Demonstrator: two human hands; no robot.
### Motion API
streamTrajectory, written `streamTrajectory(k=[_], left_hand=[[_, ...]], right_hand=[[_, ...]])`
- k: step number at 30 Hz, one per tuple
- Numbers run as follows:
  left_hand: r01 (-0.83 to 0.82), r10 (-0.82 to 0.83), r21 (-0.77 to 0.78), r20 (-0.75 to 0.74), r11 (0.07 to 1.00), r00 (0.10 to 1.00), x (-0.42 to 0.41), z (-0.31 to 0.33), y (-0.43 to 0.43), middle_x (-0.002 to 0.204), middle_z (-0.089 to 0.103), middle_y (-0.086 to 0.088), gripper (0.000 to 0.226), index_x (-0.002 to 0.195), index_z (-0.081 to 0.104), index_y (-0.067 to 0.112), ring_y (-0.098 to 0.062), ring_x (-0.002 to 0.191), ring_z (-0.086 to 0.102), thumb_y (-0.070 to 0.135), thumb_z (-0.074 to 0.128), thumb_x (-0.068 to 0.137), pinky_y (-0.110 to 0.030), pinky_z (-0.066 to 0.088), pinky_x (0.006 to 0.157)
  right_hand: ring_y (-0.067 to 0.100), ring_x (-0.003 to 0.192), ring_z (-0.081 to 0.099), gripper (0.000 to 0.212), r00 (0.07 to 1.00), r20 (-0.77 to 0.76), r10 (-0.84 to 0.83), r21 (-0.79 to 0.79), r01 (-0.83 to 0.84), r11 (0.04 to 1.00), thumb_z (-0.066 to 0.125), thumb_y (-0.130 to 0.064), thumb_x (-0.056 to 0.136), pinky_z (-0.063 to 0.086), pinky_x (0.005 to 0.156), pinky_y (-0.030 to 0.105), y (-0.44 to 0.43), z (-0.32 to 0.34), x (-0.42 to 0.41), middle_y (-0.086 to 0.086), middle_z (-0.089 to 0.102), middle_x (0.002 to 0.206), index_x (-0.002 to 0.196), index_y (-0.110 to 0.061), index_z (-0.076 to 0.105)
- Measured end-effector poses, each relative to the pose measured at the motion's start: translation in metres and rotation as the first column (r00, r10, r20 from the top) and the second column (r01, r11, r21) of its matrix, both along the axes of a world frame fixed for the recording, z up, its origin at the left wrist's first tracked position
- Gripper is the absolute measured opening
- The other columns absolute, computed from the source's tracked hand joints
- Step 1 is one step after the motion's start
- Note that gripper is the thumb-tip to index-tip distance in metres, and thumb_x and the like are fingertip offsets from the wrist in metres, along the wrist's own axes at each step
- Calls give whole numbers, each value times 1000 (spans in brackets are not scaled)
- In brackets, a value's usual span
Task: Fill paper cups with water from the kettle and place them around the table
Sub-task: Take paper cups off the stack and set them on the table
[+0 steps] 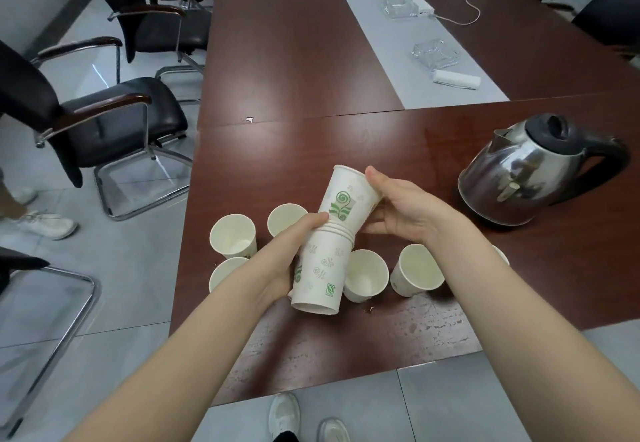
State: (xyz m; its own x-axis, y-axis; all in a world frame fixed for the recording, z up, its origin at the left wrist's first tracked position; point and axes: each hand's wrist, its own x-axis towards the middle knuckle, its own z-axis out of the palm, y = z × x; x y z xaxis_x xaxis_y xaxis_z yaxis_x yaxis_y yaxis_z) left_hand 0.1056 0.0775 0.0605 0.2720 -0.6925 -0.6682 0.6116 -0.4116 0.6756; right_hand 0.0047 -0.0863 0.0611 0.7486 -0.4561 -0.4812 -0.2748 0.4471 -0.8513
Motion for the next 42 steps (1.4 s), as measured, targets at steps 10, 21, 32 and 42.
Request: streamTrajectory(k=[10,21,32,42], left_hand=[[-179,179,4,-41,984,983,14,-7,5,80,69,-8,36,99,66,13,-26,73,65,43,68,79,-46,53,86],[-208,212,45,-121,977,970,20,-8,12,88,65,-10,48,118,61,11,-26,76,63,41,64,81,-41,53,80],[-159,160,19,-91,987,983,16,-10,10,115,67,-18,79,110,67,11,-34,108,64,52,84,44,-54,45,98],[-74,68,-92,-68,993,995,9,-1,-3,72,73,-6,39,94,64,11,-19,61,70,48,60,82,-30,56,53]], right_hand=[[12,94,61,41,993,-106,-43,-354,3,935,69,-24,86,55,67,27,-31,-27,6,-3,61,108,124,-19,53],[14,117,50,82,927,-350,138,-656,-347,670,86,-30,67,40,98,28,-23,-87,16,-1,53,131,137,-17,45],[19,143,25,102,822,-506,262,-546,-541,640,77,-34,77,23,109,27,-28,-77,7,0,24,158,154,-19,12],[3,97,60,11,971,-117,210,-570,-238,786,62,-24,91,48,85,27,1,-8,4,-14,71,98,95,-28,71]])
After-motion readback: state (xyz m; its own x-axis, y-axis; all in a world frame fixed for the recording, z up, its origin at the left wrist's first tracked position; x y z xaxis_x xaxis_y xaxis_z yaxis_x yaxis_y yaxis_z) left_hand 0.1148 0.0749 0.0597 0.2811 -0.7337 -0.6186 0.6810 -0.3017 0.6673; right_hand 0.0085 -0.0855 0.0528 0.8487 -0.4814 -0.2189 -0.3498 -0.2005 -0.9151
